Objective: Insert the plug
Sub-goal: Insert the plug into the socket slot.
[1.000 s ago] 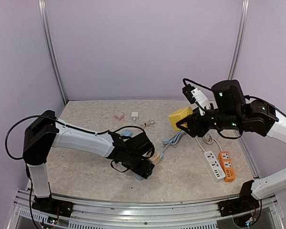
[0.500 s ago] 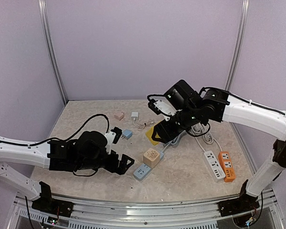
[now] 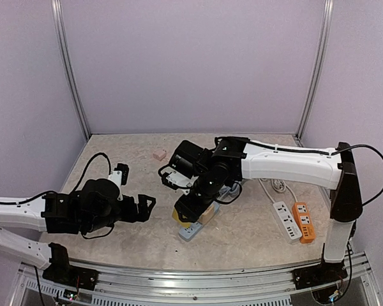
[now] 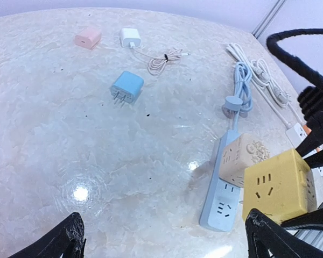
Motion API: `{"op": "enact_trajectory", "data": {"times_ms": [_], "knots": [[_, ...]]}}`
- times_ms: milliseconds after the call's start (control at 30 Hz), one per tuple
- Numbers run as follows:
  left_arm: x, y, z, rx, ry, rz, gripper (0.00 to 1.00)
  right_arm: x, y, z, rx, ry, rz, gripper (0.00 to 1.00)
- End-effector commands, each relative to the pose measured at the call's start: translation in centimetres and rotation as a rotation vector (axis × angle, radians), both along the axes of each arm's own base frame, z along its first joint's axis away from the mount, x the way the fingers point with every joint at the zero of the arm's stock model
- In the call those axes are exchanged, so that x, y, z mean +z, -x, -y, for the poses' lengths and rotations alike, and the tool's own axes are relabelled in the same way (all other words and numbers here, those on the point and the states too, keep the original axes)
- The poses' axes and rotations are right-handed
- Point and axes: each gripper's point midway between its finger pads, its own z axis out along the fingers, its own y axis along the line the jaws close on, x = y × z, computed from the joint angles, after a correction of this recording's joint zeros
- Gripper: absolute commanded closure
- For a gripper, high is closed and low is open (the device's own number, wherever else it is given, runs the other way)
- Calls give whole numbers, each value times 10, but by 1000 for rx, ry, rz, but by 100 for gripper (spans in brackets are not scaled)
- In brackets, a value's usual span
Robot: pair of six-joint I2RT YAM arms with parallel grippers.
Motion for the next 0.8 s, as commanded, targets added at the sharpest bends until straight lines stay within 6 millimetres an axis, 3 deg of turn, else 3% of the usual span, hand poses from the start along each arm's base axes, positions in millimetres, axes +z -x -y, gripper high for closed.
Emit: {"op": "enact_trajectory", "data": {"times_ms": [0,300,767], "knots": [[-10,-2,-23,91,-11,-3,1,-2,8,0,4,27,-18,100],[-7,-2,-46,178,16,12,1,-27,16,-1,3,78,-63,100],[-7,-4,-47,193,12,17,1,-56,13,5,-24,130,-63,100]]}}
